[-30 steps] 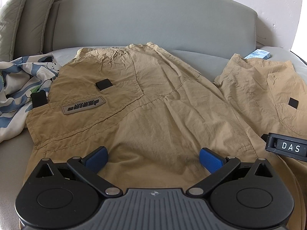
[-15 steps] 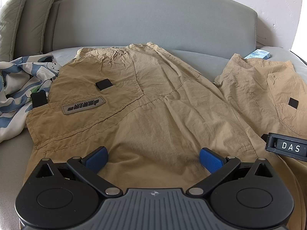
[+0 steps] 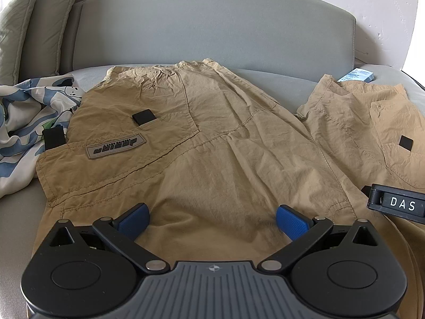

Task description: Fold clothes

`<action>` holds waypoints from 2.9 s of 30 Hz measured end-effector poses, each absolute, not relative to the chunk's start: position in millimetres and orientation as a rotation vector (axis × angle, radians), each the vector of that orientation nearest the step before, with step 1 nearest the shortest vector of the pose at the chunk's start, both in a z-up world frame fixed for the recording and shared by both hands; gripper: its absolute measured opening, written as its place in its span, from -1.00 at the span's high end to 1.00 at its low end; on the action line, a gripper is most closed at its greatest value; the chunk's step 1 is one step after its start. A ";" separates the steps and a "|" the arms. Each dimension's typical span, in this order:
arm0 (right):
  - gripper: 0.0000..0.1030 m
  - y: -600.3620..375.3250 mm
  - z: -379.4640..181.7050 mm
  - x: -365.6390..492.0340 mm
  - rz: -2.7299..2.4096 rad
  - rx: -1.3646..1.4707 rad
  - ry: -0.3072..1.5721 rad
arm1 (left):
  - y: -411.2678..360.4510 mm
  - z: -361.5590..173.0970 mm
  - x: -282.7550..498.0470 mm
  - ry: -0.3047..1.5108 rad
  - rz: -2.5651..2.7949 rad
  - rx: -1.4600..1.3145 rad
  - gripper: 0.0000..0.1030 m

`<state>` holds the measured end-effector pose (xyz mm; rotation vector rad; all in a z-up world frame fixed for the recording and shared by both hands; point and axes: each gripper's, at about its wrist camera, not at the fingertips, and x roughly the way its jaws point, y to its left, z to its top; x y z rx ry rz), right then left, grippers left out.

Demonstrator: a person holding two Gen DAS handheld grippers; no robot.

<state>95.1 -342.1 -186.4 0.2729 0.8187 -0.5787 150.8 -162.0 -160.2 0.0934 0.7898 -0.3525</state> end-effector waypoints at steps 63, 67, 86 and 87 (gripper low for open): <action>-1.00 -337.4 -186.3 91.1 -0.585 0.276 0.821 | -162.3 -159.3 154.4 0.802 -0.351 0.094 -0.99; -1.00 -338.0 -186.0 92.1 -0.585 0.275 0.822 | -161.9 -159.7 155.1 0.802 -0.355 0.093 -0.99; -1.00 -335.7 -187.2 95.2 -0.598 0.260 0.824 | -159.2 -161.2 155.4 0.803 -0.371 0.091 -0.99; -1.00 -336.0 -187.2 94.8 -0.597 0.263 0.822 | -159.1 -161.2 155.4 0.803 -0.371 0.090 -0.99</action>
